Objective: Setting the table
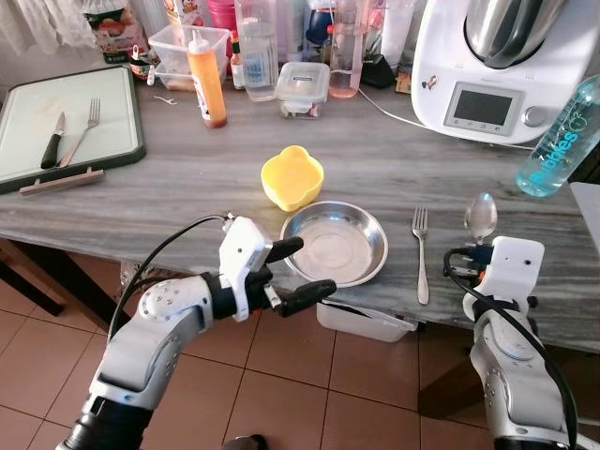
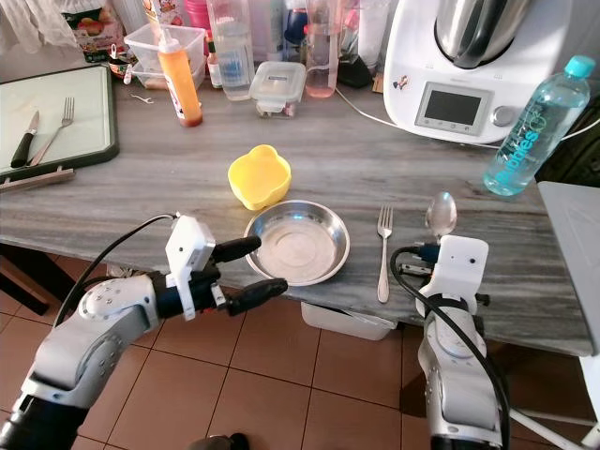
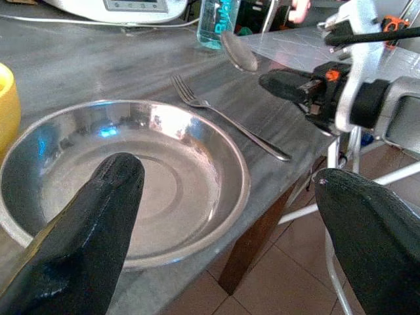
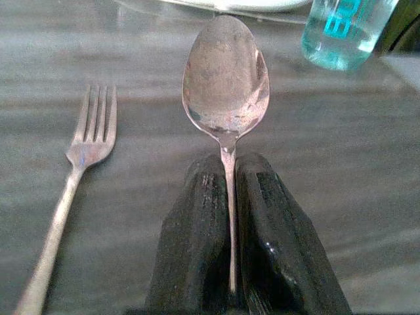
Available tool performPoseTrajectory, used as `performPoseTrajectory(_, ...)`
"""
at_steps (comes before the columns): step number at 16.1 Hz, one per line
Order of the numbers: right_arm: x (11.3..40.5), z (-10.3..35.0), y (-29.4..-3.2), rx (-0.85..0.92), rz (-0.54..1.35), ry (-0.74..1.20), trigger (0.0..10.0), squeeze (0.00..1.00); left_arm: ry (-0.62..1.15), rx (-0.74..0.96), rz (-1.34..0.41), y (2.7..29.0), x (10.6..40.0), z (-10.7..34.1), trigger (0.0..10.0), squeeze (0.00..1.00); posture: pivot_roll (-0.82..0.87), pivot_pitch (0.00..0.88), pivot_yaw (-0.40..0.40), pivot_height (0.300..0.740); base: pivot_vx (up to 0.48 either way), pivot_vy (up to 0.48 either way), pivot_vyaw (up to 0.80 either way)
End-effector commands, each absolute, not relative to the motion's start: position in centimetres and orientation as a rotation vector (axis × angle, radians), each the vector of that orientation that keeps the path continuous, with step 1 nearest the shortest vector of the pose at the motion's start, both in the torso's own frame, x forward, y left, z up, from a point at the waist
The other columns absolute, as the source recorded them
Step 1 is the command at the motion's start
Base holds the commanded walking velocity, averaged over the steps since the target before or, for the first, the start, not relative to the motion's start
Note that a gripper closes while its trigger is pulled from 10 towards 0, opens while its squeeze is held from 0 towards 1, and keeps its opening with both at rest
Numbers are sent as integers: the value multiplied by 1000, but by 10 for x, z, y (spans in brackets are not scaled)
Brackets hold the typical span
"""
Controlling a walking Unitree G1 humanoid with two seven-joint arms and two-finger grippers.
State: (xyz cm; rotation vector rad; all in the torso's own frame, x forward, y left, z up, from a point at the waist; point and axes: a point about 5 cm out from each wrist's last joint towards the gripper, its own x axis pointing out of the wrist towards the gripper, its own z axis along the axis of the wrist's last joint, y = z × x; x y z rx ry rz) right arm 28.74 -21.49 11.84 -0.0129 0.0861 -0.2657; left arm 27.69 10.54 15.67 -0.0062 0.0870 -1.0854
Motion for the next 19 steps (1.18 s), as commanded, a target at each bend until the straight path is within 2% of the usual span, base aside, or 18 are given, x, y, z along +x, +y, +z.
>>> performPoseTrajectory(1, 288, 117, -219, -2, -274, 89, 10000, 0, 92, 6, -1103, 105, 274, 158, 10000, 0, 197, 171, 6, 740, 0, 0, 0)
performPoseTrajectory(6, 298, 114, -205, 27, -227, 96, 10000, 0, 103, 11, -1106, 106, 272, 158, 10000, 0, 206, 181, 12, 740, 0, 0, 0)
performPoseTrajectory(12, 311, 115, -201, 49, -203, 95, 10000, 0, 105, 20, -1110, 104, 270, 160, 10000, 0, 216, 184, 19, 740, 0, 0, 0)
performPoseTrajectory(19, 311, 109, -195, 77, -198, 119, 10000, 0, 118, 30, -1117, 104, 269, 161, 10000, 0, 219, 188, 25, 740, 0, 0, 0)
